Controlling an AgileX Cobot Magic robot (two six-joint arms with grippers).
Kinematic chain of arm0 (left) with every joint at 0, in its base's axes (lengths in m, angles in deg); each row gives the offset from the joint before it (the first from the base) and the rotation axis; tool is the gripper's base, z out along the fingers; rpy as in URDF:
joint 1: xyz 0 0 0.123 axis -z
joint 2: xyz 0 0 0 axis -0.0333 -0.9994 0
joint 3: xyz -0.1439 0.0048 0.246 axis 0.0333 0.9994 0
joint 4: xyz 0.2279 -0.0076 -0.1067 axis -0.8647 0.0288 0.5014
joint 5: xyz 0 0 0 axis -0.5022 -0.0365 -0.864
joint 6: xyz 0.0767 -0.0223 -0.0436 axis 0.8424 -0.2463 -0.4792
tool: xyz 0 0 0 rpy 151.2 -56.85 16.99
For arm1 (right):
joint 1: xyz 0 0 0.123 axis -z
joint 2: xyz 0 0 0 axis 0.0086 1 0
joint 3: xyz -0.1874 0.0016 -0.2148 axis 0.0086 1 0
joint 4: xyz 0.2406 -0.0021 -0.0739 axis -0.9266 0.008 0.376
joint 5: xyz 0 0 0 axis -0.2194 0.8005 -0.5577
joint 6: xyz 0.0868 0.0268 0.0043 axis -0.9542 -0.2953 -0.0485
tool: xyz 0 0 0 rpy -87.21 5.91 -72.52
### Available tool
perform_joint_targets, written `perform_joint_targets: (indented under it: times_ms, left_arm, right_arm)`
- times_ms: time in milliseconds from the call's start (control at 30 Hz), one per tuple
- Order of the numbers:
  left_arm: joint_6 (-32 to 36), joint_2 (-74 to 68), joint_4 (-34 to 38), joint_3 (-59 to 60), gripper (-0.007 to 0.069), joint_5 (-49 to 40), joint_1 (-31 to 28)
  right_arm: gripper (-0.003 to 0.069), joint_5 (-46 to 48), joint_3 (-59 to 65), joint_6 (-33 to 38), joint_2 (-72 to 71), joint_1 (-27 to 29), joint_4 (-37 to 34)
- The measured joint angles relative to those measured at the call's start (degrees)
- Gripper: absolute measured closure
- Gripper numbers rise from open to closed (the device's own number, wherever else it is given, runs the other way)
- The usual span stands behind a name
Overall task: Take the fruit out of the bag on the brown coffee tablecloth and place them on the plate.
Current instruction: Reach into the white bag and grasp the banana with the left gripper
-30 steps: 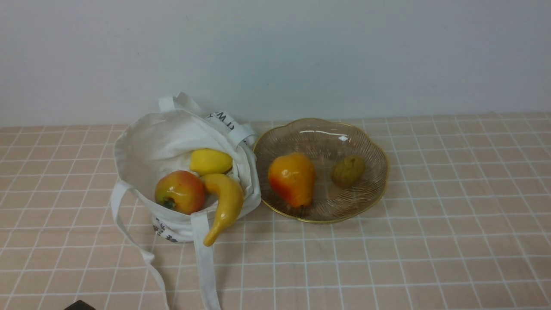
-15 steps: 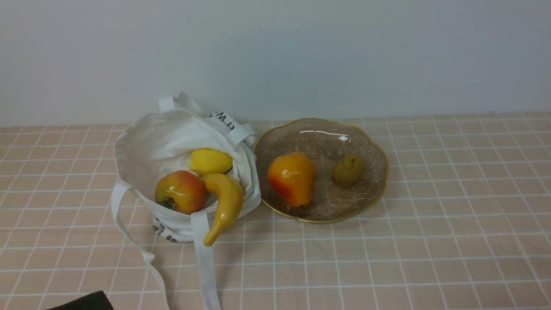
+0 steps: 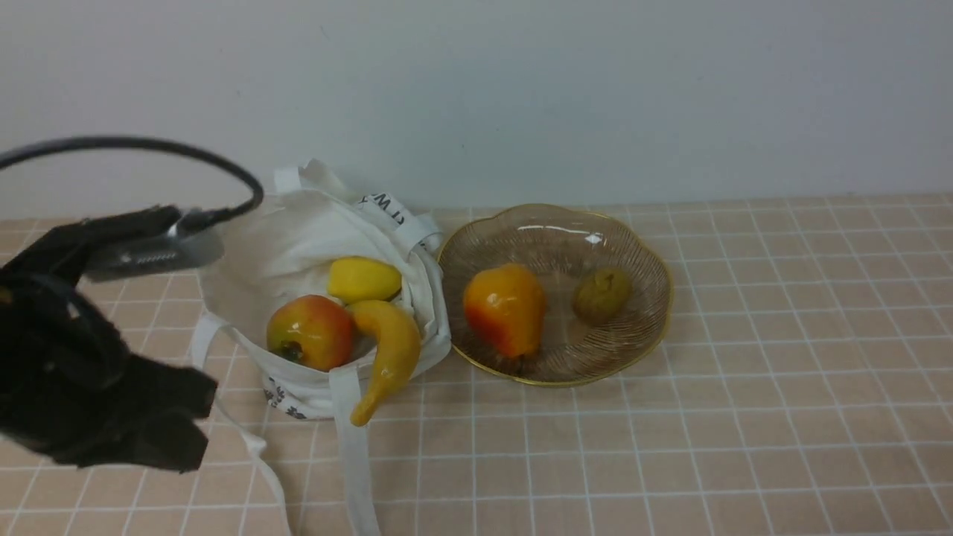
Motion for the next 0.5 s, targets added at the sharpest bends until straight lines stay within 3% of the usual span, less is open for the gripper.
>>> perform_joint_targets:
  times_ms: [167, 367, 500]
  left_arm:
    - [1.8, -7.4, 2.3, -5.5, 0.0631, 0.7, 2.7]
    - [0.1, -13.3, -1.8, -11.1, 0.0621, 1.7, 9.6]
    - [-3.3, -18.4, -6.2, -15.4, 0.0567, 3.3, 14.6]
  right_arm:
    - [0.0673, 0.0, 0.0, 0.0, 0.0, 0.0, 0.0]
    - [0.0673, 0.0, 0.0, 0.0, 0.0, 0.0, 0.0]
    - [0.0673, 0.0, 0.0, 0.0, 0.0, 0.0, 0.0]
